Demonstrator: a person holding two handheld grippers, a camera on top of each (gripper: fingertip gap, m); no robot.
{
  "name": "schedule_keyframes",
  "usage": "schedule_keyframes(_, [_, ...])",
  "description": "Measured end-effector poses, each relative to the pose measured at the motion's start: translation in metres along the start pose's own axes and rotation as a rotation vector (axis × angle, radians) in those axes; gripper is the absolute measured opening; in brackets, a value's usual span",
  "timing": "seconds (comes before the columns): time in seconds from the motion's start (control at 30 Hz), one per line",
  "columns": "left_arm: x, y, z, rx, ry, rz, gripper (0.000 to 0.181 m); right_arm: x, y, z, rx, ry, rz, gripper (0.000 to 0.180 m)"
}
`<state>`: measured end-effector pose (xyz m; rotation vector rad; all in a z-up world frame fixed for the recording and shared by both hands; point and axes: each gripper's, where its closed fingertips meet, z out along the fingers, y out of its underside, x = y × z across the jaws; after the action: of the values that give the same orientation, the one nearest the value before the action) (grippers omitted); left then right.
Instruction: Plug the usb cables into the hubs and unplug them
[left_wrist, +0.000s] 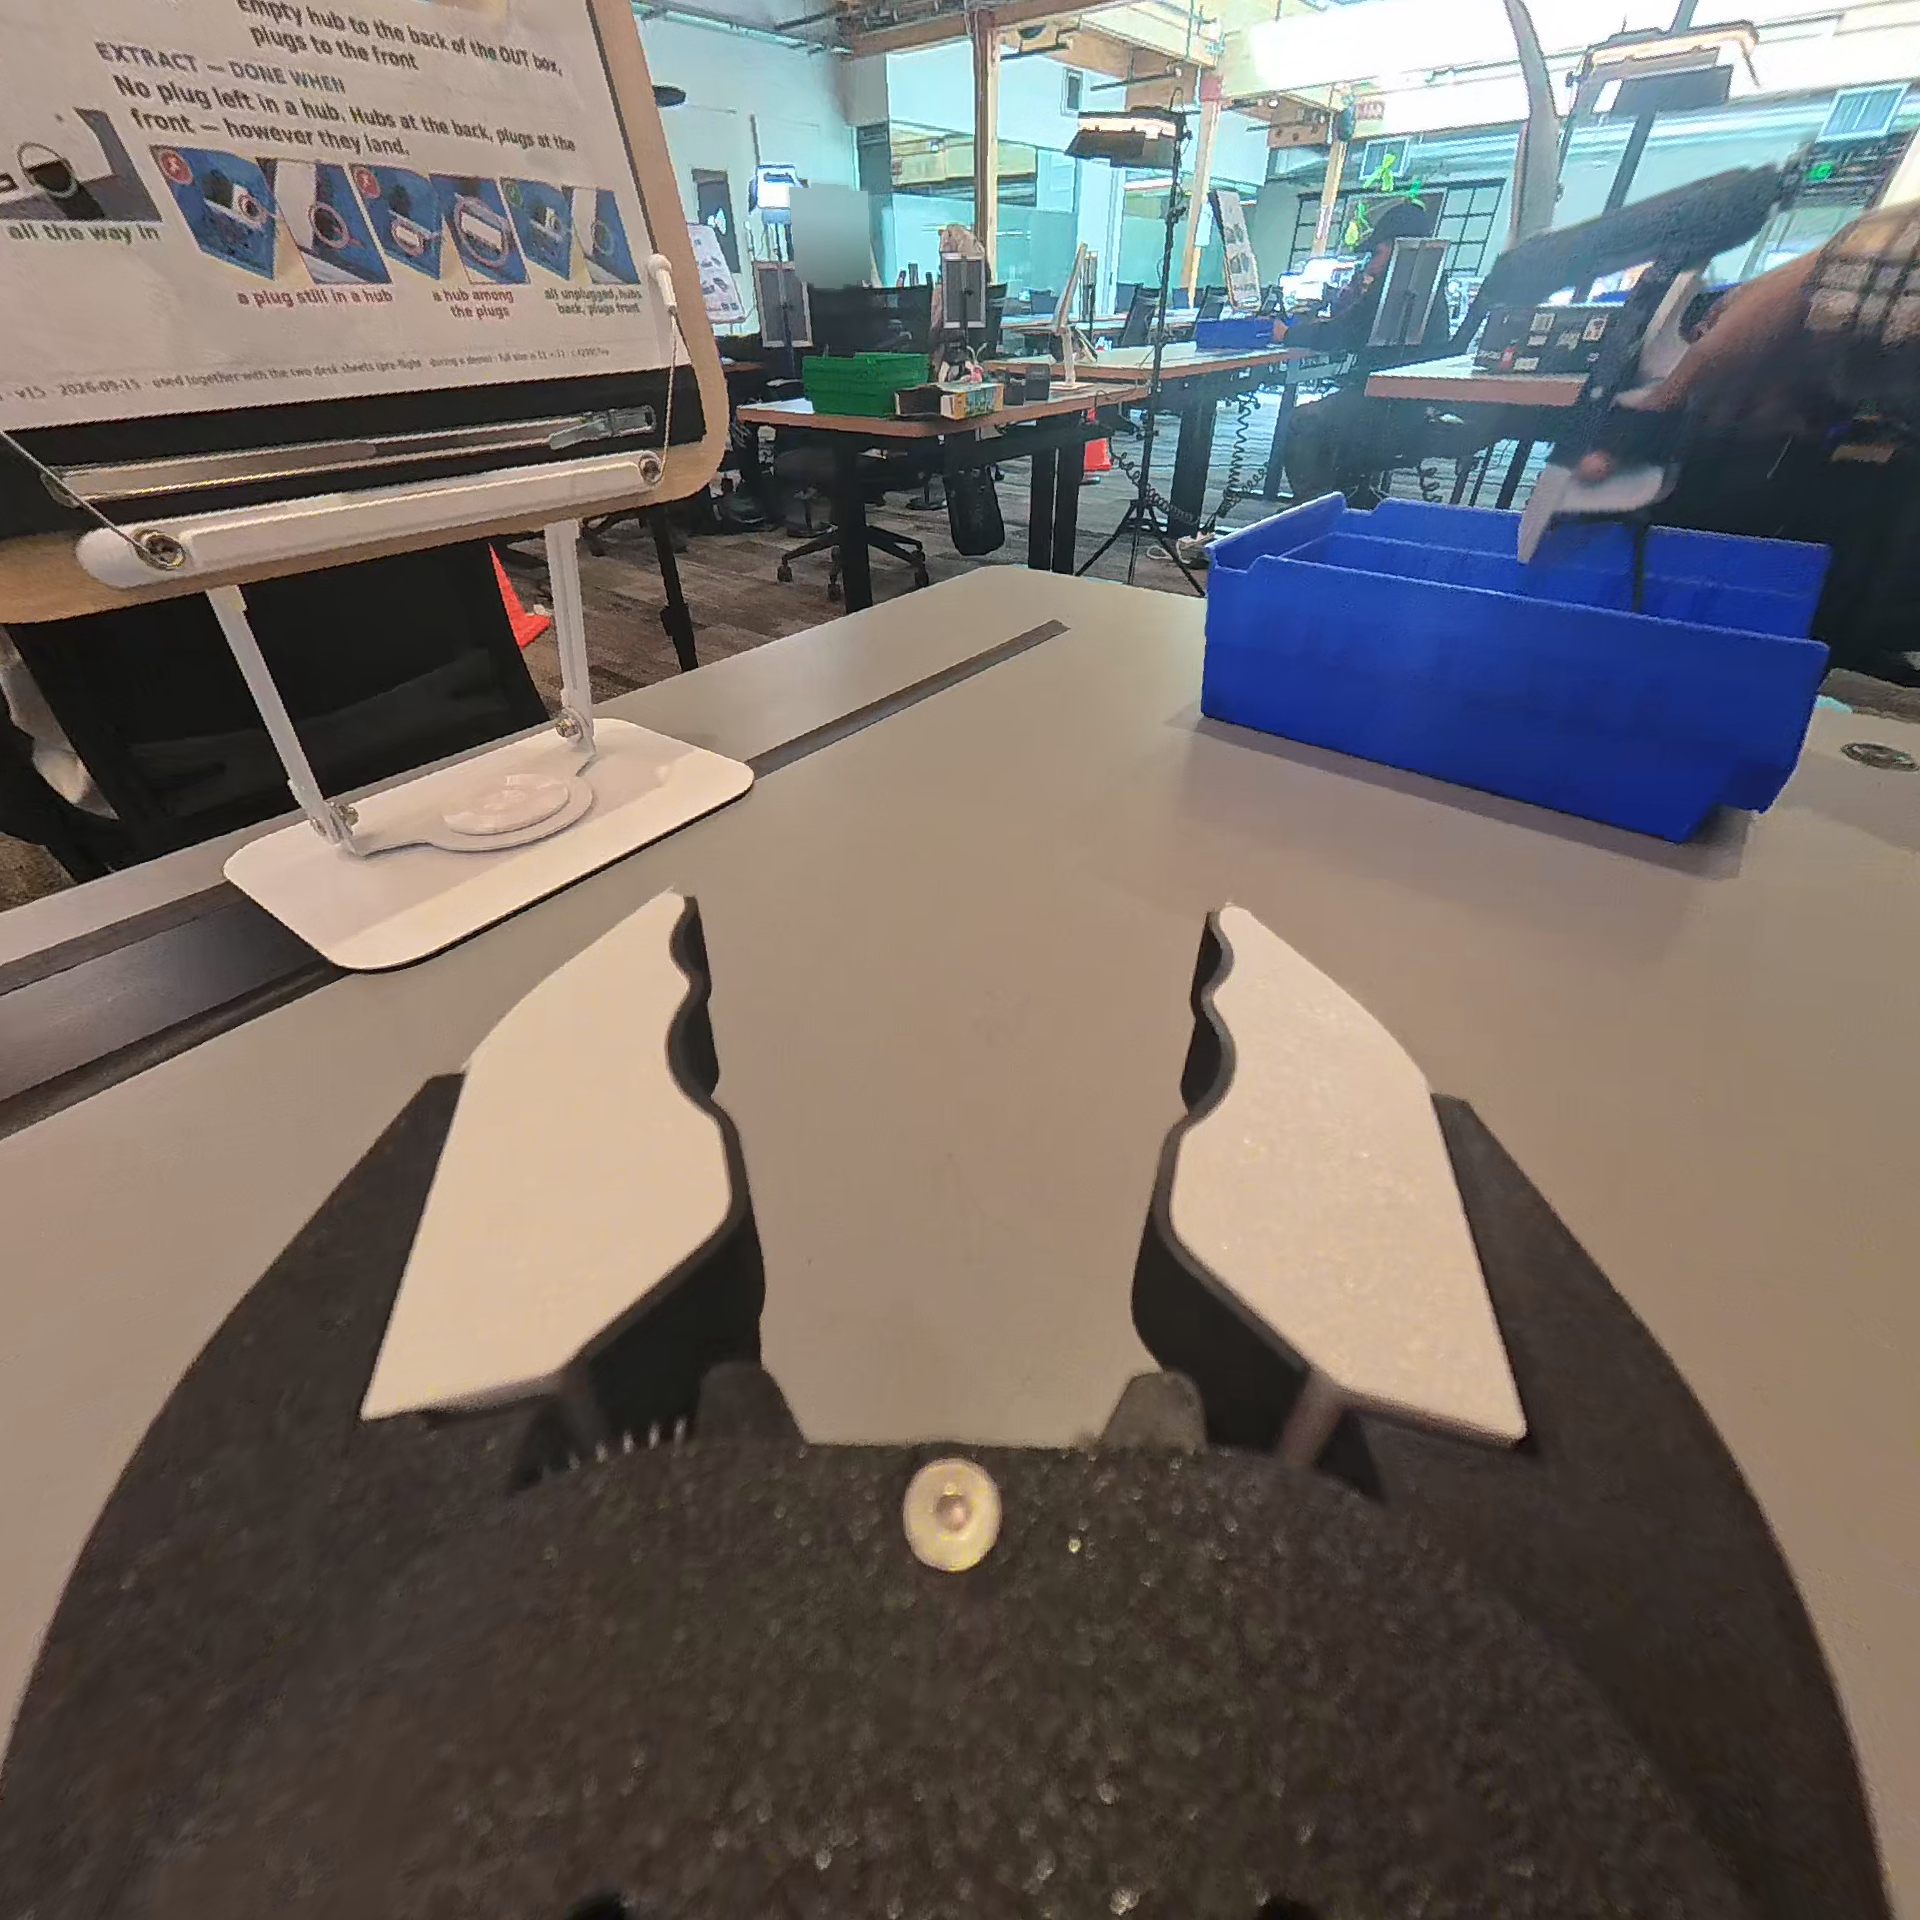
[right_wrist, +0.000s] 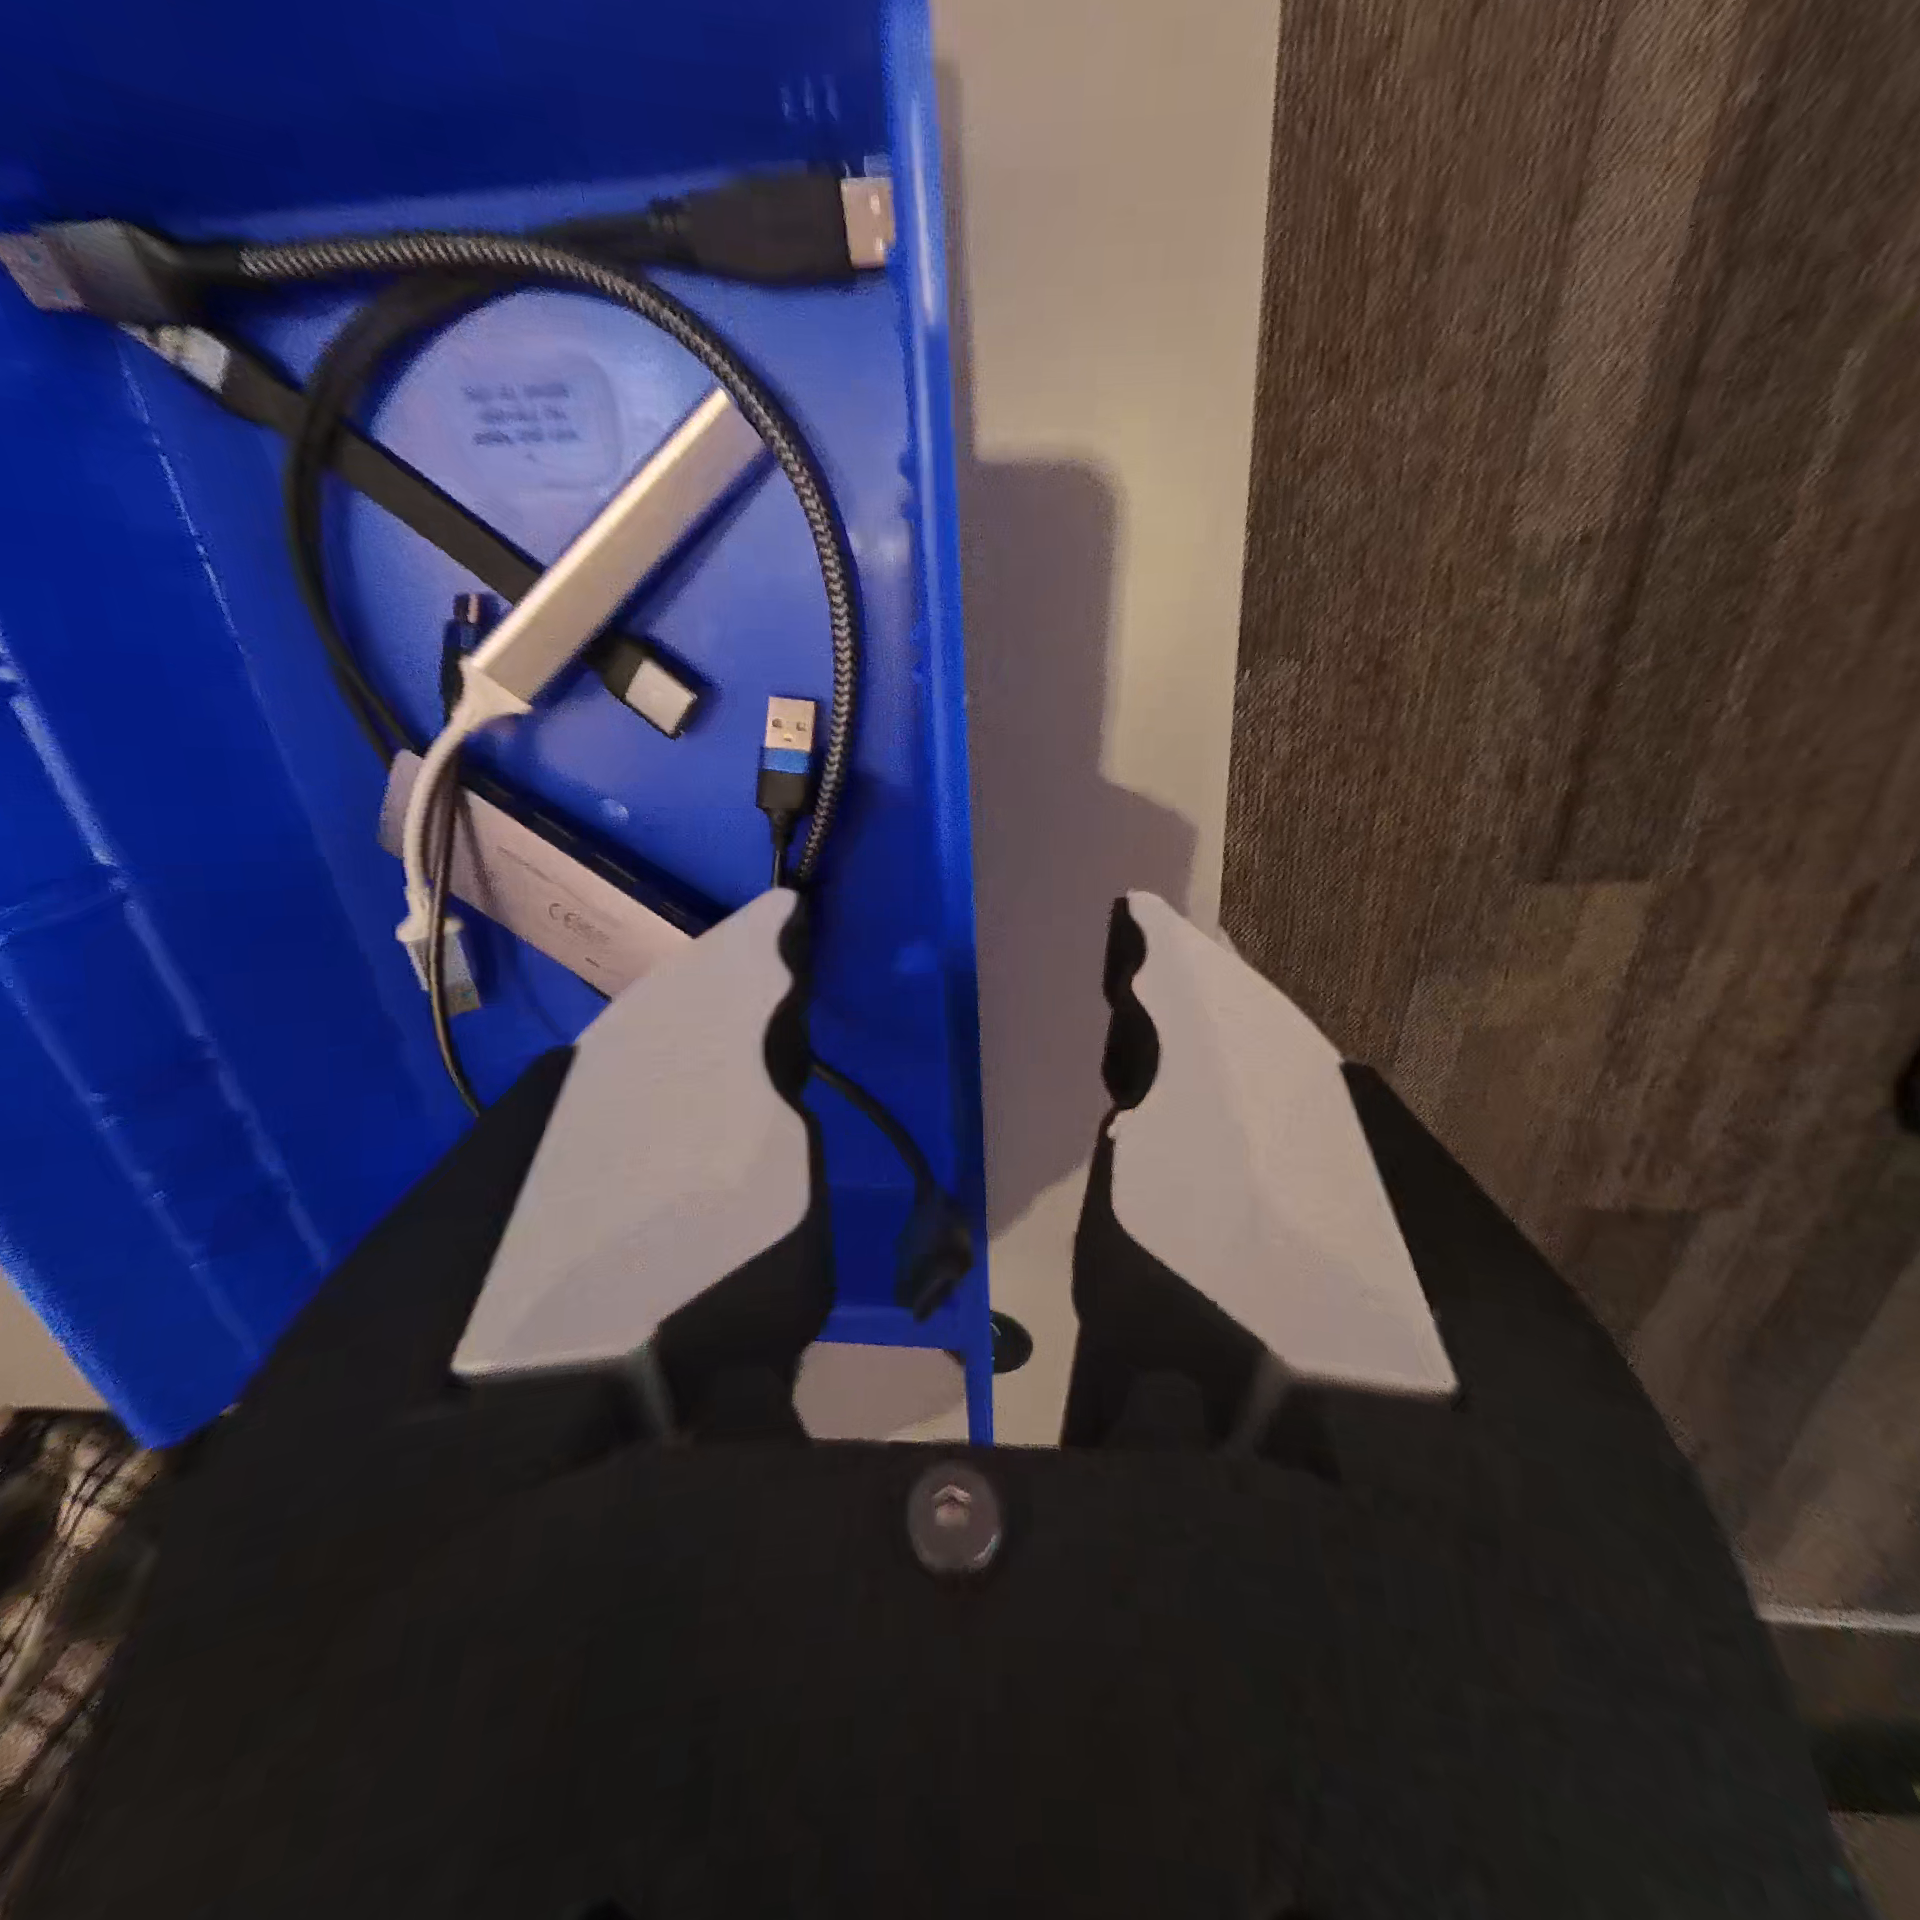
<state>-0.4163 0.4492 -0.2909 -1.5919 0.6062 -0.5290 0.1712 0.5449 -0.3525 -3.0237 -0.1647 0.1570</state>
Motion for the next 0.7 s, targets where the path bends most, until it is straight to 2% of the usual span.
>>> schedule_keyframes(0.07, [-0.001, 0.001, 0.000, -0.004, 0.002, -0.008, 0.088, -0.006, 0.006, 0.011, -0.044, -0.070, 0.012, 0.019])
schedule_keyframes(0.13, [-0.002, 0.001, 0.000, -0.002, 0.007, -0.016, 0.088, -0.005, 0.007, 0.017, -0.058, -0.074, 0.053, 0.006])
schedule_keyframes(0.27, [0.001, -0.010, -0.008, 0.015, 0.014, -0.017, 0.086, -0.011, 0.010, 0.017, -0.076, -0.065, 0.047, 0.006])
schedule_keyframes(0.4, [0.014, -0.019, -0.031, 0.027, 0.016, -0.053, 0.084, -0.041, 0.014, 0.019, -0.096, -0.076, 0.024, 0.005])
schedule_keyframes(0.7, [0.064, -0.023, -0.111, 0.055, 0.006, -0.139, 0.082, -0.170, 0.014, 0.031, -0.131, -0.137, -0.051, 0.006])
